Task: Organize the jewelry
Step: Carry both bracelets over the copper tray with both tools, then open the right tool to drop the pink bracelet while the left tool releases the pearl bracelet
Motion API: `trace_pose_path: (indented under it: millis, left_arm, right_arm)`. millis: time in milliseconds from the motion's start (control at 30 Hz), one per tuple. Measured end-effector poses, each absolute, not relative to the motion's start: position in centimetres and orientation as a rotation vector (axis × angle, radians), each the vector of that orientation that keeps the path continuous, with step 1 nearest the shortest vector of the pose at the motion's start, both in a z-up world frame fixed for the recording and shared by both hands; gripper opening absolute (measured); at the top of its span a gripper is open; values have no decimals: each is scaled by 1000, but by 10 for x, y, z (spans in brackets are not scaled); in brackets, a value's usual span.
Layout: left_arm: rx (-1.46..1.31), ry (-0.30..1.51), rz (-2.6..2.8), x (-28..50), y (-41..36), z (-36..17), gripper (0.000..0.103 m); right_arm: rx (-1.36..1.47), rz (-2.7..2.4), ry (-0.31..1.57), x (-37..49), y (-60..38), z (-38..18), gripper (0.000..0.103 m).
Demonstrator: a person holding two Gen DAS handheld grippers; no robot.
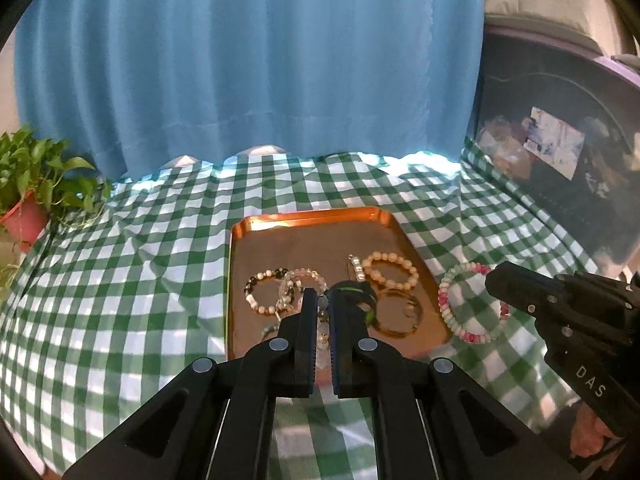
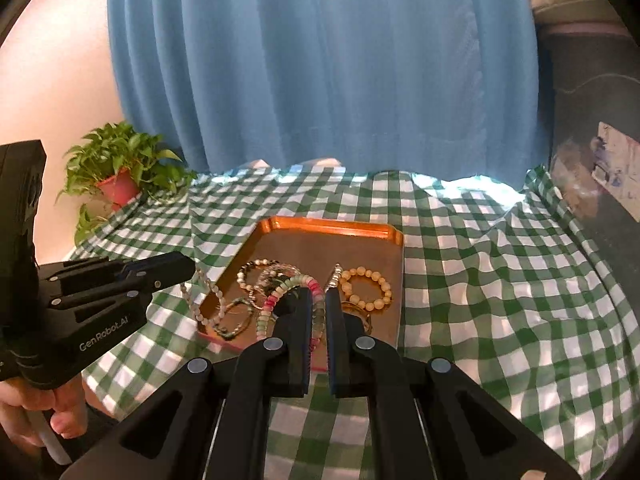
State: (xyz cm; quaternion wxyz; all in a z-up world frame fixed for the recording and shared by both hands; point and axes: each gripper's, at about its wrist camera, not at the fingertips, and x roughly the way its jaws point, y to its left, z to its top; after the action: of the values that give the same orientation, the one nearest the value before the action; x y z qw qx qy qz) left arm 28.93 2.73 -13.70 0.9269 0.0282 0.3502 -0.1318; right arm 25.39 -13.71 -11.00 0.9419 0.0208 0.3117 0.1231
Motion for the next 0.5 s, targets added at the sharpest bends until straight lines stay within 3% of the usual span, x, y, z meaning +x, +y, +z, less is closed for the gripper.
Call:
trace_pose_path:
  millis: [500]
  left_arm:
    - [13, 840, -212, 357, 47, -208, 5]
  right_arm:
    - [14, 238, 756, 326, -135, -172, 5]
